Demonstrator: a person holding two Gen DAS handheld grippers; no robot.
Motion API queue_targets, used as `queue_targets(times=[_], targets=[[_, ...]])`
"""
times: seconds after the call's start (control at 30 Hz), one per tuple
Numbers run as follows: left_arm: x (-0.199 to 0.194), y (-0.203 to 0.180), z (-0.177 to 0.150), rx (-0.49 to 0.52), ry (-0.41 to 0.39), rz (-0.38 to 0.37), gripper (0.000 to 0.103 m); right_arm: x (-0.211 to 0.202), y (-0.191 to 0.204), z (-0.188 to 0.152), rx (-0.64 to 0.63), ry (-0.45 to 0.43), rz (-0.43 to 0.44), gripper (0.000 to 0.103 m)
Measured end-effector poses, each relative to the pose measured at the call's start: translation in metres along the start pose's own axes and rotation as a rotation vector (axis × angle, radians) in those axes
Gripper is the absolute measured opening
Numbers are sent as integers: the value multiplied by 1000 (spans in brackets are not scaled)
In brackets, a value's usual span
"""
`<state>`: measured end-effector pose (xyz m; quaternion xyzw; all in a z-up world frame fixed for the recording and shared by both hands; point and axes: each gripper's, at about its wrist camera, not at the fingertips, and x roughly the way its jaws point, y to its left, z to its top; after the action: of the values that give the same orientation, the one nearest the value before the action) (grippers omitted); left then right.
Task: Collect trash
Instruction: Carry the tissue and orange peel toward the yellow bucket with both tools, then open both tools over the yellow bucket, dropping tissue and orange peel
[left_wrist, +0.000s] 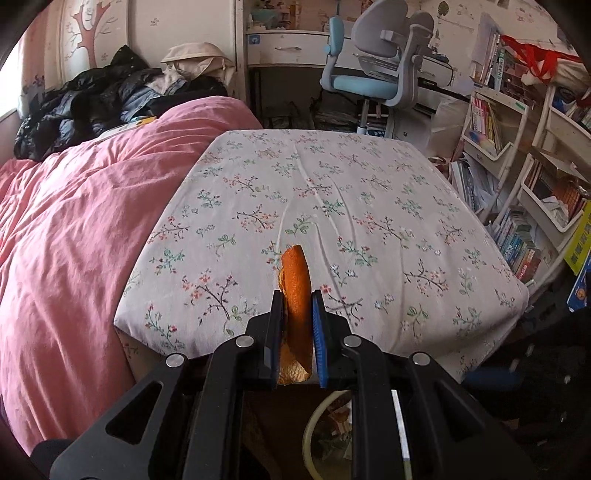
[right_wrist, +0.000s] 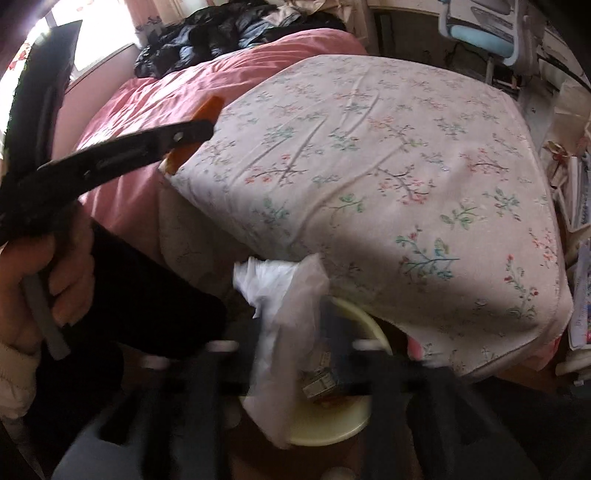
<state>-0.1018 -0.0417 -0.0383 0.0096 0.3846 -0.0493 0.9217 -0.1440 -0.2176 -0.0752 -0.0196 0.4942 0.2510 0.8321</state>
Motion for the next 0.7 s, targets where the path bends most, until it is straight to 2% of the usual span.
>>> queue_targets(times=[0.2, 0.27, 0.33, 0.4, 0.5, 0.53, 0.6, 0.67, 0.7], targets=[[-4, -9, -12, 26, 17, -14, 15, -12, -9, 5, 49, -82, -9, 58], [-5, -14, -18, 33, 31, -24, 15, -20, -13, 6, 73, -137, -18, 67], [-6, -17, -24, 35, 50, -41, 15, -29, -15, 8, 91, -191, -35, 70], [-6, -24, -35, 43, 89, -78, 15, -40, -19, 7, 117, -259, -54, 74], [3, -39, -54, 73, 211, -175, 15, -49, -25, 7, 151, -328, -74, 78], [6, -43, -61, 82, 244, -187, 16, -53, -26, 6, 164, -348, -76, 79], [6, -47, -67, 102, 255, -168, 19, -57, -30, 7, 181, -376, -86, 81], [0, -45, -63, 107, 207, -116, 34, -57, -30, 8, 192, -390, -107, 86], [-5, -41, -59, 94, 168, -84, 56, -58, -31, 8, 192, -393, -117, 86]])
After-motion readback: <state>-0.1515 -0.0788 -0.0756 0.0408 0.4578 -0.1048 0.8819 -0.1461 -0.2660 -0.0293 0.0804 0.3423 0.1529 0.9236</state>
